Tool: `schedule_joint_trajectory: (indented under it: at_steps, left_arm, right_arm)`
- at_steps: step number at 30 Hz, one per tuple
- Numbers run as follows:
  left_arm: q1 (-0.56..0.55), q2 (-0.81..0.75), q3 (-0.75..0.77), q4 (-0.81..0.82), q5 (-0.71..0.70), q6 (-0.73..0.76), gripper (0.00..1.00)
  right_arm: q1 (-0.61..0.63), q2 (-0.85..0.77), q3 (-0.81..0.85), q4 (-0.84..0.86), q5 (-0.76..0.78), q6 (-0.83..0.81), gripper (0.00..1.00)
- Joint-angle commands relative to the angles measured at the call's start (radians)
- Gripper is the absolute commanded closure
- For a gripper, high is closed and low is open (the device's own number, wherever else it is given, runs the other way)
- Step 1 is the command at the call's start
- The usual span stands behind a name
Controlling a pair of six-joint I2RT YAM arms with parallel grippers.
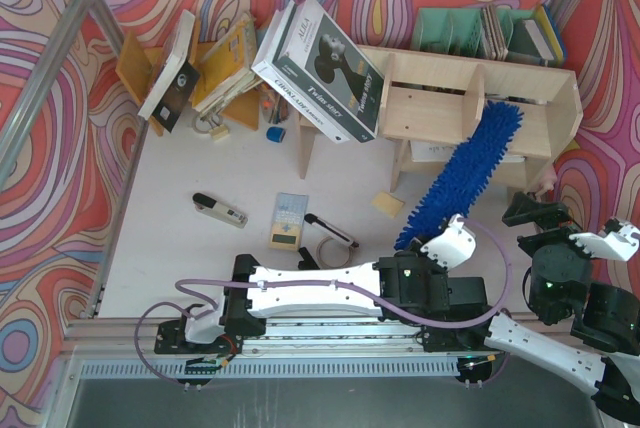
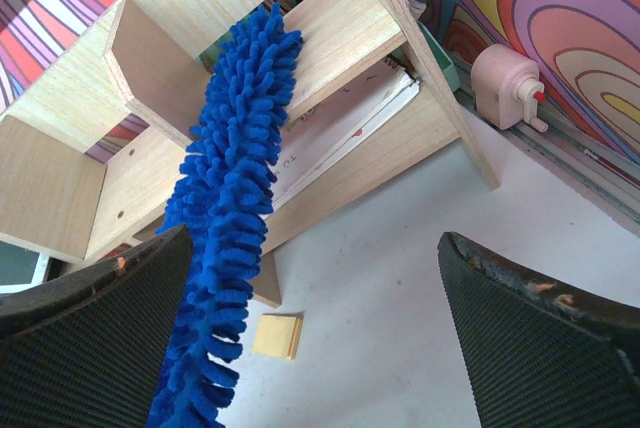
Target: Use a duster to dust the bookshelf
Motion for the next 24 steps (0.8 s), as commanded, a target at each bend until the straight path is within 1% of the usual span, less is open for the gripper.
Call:
schedule_joint_trajectory:
  at_steps: [1, 6, 8, 12, 16, 18, 20, 22, 24]
  left_arm:
    - [-0.009, 0.014, 0.060, 0.084, 0.015, 0.094, 1.00]
    - [-0.009, 0.035, 0.070, 0.181, 0.105, 0.186, 1.00]
    - [-0.010, 0.030, 0.066, 0.188, 0.107, 0.197, 1.00]
    - [-0.008, -0.032, -0.026, 0.190, 0.025, 0.158, 1.00]
    - [0.024, -0.120, -0.143, 0.175, -0.039, 0.063, 1.00]
    - [0.051, -0.156, -0.196, 0.177, -0.035, 0.027, 1.00]
    - [0.068, -0.183, -0.234, 0.200, -0.027, 0.021, 1.00]
    - [0.070, -0.190, -0.237, 0.231, -0.012, 0.049, 1.00]
    - [0.069, -0.177, -0.209, 0.259, 0.022, 0.090, 1.00]
  right_arm:
    - [0.005, -0.002, -0.010, -0.012, 0.017, 0.008, 0.02]
    - [0.005, -0.007, -0.010, -0.011, 0.016, 0.009, 0.02]
    - [0.005, -0.008, -0.011, -0.011, 0.015, 0.009, 0.02]
    - [0.004, -0.010, -0.011, -0.011, 0.014, 0.010, 0.02]
    - [0.004, -0.006, -0.010, -0.011, 0.012, 0.010, 0.02]
    - [0.005, -0.005, -0.011, -0.011, 0.012, 0.011, 0.02]
    - [0.005, -0.006, -0.010, -0.011, 0.012, 0.010, 0.02]
    - [0.005, -0.007, -0.011, -0.011, 0.011, 0.012, 0.02]
    - [0.004, -0.009, -0.011, -0.011, 0.012, 0.011, 0.02]
